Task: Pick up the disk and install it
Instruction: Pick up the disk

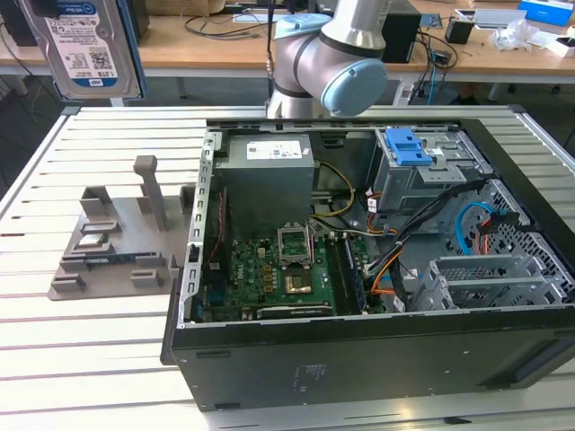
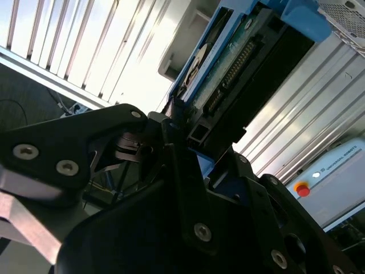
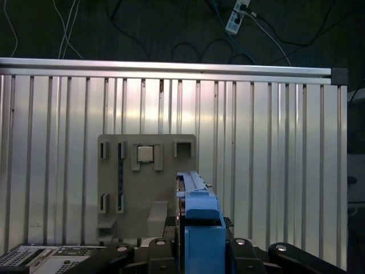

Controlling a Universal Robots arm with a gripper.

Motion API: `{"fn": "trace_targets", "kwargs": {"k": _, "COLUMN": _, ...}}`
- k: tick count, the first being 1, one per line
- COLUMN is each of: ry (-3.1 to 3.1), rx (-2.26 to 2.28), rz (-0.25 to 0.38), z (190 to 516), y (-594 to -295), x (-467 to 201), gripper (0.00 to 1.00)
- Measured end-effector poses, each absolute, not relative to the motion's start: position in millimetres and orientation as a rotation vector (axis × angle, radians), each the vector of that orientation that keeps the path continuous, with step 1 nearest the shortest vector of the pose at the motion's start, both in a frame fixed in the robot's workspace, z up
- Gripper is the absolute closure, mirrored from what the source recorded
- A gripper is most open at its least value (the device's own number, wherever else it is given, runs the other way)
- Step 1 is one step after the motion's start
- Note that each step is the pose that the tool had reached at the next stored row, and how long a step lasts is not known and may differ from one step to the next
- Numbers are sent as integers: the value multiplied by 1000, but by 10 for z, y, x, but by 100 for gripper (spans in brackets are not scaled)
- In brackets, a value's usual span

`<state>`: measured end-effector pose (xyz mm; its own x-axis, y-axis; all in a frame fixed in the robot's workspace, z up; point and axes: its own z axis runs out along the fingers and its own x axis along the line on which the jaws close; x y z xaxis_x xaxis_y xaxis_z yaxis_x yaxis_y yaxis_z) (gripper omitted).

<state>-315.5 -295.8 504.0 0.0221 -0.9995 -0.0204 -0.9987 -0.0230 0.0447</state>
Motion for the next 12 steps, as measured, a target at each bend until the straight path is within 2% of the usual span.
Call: {"fn": "trace_targets", "kwargs": {"k": 12, "ry": -2183, "rx": 2233, "rz": -72, "z": 5040, "y": -2954, "x": -2833, "gripper": 63}}
